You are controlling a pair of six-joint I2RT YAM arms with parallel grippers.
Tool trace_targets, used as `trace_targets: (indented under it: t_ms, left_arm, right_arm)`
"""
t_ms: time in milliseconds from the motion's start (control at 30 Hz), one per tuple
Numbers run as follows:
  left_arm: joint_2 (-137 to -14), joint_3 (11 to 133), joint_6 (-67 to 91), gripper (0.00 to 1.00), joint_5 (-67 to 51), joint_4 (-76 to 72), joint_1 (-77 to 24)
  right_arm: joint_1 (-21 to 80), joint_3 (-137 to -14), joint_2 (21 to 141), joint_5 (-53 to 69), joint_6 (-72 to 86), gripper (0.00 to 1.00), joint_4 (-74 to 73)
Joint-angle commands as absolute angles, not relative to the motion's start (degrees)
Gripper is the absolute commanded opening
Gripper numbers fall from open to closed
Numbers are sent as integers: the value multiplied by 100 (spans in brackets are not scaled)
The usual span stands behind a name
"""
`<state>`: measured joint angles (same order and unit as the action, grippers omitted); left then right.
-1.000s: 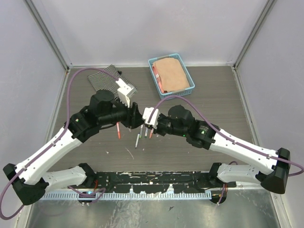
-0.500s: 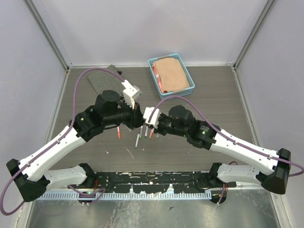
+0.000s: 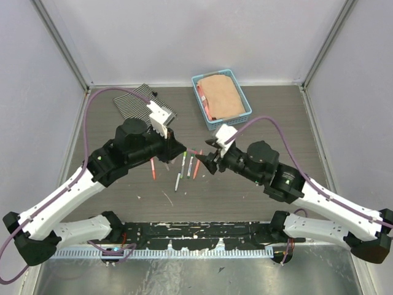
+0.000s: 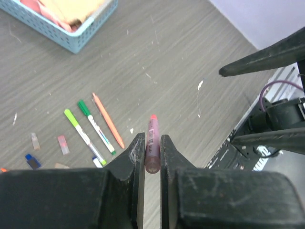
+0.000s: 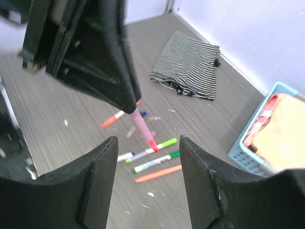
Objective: Insert the pens into the pen caps
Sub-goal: Adjust the pen.
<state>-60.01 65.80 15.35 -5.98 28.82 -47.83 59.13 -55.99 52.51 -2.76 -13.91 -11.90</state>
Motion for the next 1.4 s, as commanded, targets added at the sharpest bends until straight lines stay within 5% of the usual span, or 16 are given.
trace_targets:
  t_ms: [0, 133, 533, 933, 1367]
  left_arm:
    - [-5587, 6137, 1526, 0, -348, 1684, -4788]
    - [-5244, 5532, 1583, 0, -103, 455, -4784]
    - [-5001, 4892, 1391, 0, 199, -1641, -4782]
    - [-5202, 4934, 1482, 0, -246, -2054, -4782]
    - [-5156, 4850, 1652, 0, -458, -2048, -4784]
  right_arm:
    - [5945, -5390, 4928, -1710, 1214, 60, 43]
    - [5935, -5647, 5000, -3200, 3733, 59, -421]
    - [5938, -5755, 5239, -3758, 8175, 73, -815]
    - [5934, -5358, 5572, -3368, 9127, 71, 535]
    - [5936, -5271, 5867, -3193, 9660, 44, 837]
